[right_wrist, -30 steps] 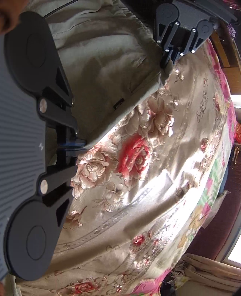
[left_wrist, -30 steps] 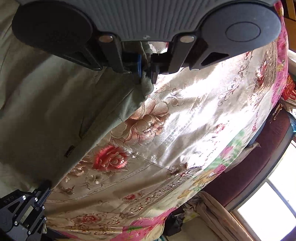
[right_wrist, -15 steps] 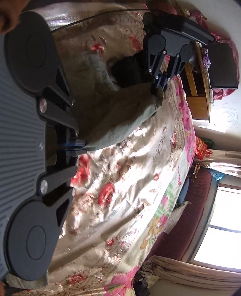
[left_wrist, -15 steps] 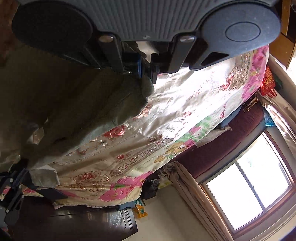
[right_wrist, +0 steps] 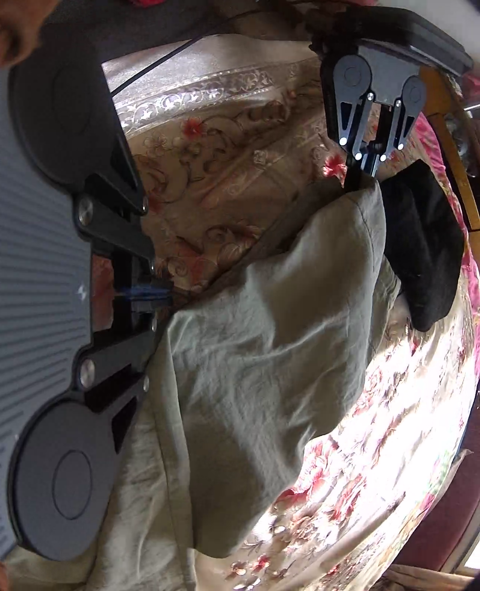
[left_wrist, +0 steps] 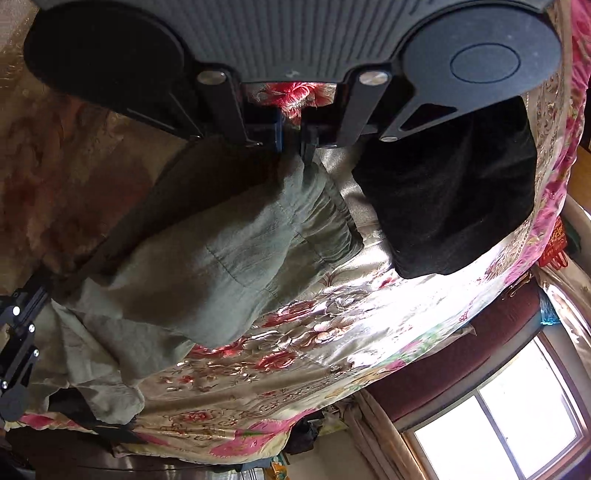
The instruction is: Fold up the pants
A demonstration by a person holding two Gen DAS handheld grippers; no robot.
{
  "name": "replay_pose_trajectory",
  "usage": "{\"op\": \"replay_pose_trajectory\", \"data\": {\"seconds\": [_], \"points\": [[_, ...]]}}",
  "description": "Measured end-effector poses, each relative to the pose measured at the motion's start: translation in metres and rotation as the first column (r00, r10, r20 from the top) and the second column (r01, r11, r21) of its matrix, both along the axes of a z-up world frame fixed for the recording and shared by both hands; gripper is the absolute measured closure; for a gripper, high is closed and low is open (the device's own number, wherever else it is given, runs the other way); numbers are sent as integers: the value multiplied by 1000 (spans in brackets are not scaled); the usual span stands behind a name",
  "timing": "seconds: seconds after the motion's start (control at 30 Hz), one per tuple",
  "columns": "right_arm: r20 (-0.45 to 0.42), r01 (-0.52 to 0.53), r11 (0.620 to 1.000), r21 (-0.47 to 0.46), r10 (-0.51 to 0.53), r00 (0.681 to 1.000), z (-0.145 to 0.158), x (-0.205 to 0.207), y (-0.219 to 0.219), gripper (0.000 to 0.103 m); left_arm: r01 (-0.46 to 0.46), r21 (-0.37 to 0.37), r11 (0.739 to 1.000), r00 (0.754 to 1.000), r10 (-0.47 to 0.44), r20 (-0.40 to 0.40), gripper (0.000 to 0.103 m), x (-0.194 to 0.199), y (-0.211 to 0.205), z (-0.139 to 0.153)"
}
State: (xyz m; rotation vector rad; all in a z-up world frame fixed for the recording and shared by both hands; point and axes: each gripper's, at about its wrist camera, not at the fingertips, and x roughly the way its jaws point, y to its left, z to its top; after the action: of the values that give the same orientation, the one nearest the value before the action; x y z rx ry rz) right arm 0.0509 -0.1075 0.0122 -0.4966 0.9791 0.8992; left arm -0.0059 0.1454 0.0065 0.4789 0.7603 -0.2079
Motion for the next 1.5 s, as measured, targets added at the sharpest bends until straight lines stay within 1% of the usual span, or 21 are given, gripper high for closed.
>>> {"op": "replay_pose_trajectory", "data": {"seconds": [0.13, 0.27, 0.33, 0.4, 0.5, 0.6, 0.63, 0.7, 0.77, 0.83, 0.87, 0.9, 0.93, 0.97, 1.0, 1.1, 1.2, 1.3, 1.37, 1.47, 1.5], "points": [[48, -22, 1000, -13, 22, 999, 8, -8, 3, 95, 22, 99, 995, 1000, -22, -2, 76, -5, -8, -13], [99, -93, 995, -22, 95, 991, 19, -17, 4, 90, 18, 146, 989, 999, -13, -35, 73, -8, -3, -16], [110, -86, 996, 17, 84, 990, 25, -16, 2, 90, -7, 122, 993, 999, 12, -40, 73, -13, 5, -10], [102, -56, 996, 73, 48, 994, 29, -11, 2, 90, -48, 53, 997, 999, 48, -16, 73, -16, 13, 6], [100, -20, 993, 120, 8, 995, 29, -1, 7, 89, -69, -35, 997, 994, 71, 80, 72, -20, 11, 33], [116, -3, 988, 153, -15, 993, 30, 7, 16, 89, -55, -140, 989, 982, 79, 170, 62, -11, 7, 55], [112, -3, 986, 166, -16, 994, 31, 9, 19, 89, -49, -158, 986, 979, 79, 188, 57, -4, 4, 58], [120, -9, 985, 170, -11, 993, 31, 13, 25, 89, -44, -141, 989, 978, 71, 198, 56, 12, 0, 53], [142, -24, 989, 146, 3, 990, 27, 16, 27, 86, -53, -119, 992, 987, 70, 143, 56, 31, -1, 34], [112, -14, 995, 97, 3, 994, 16, 22, 24, 81, -49, -120, 992, 998, 53, 23, 56, 39, -2, 9], [89, 1, 997, 74, -8, 996, 10, 25, 19, 81, -37, -98, 995, 999, 34, -31, 56, 37, -4, -3], [71, 20, 998, 56, -24, 997, 4, 27, 13, 81, -13, -50, 999, 998, 11, -57, 56, 30, -10, -14], [49, 40, 998, 39, -42, 998, -2, 29, 5, 80, 18, 16, 1000, 999, -17, -48, 57, 18, -18, -22], [29, 63, 997, 36, -64, 998, -5, 30, -4, 79, 41, 59, 997, 999, -39, -30, 57, 7, -23, -24], [10, 88, 995, 46, -88, 996, -5, 32, -12, 77, 52, 79, 996, 998, -49, -32, 57, 1, -27, -23], [-24, 155, 985, 79, -153, 988, 0, 35, -31, 76, 24, 66, 998, 999, -22, -31, 56, -2, -30, -8], [-12, 228, 967, 117, -229, 973, 11, 37, -52, 76, 17, 22, 1000, 999, -18, 34, 56, -2, -39, 16], [10, 334, 933, 135, -338, 941, 20, 46, -82, 76, 64, -23, 998, 993, -62, 103, 56, 0, -62, 35], [24, 425, 894, 140, -432, 902, 24, 59, -105, 76, 113, -35, 993, 986, -107, 130, 55, 3, -81, 39], [34, 551, 821, 150, -561, 827, 27, 84, -136, 75, 190, -98, 977, 978, -179, 111, 54, 12, -110, 35], [35, 594, 789, 156, -605, 795, 28, 97, -150, 72, 216, -113, 970, 974, -206, 96, 54, 18, -124, 30]]}}
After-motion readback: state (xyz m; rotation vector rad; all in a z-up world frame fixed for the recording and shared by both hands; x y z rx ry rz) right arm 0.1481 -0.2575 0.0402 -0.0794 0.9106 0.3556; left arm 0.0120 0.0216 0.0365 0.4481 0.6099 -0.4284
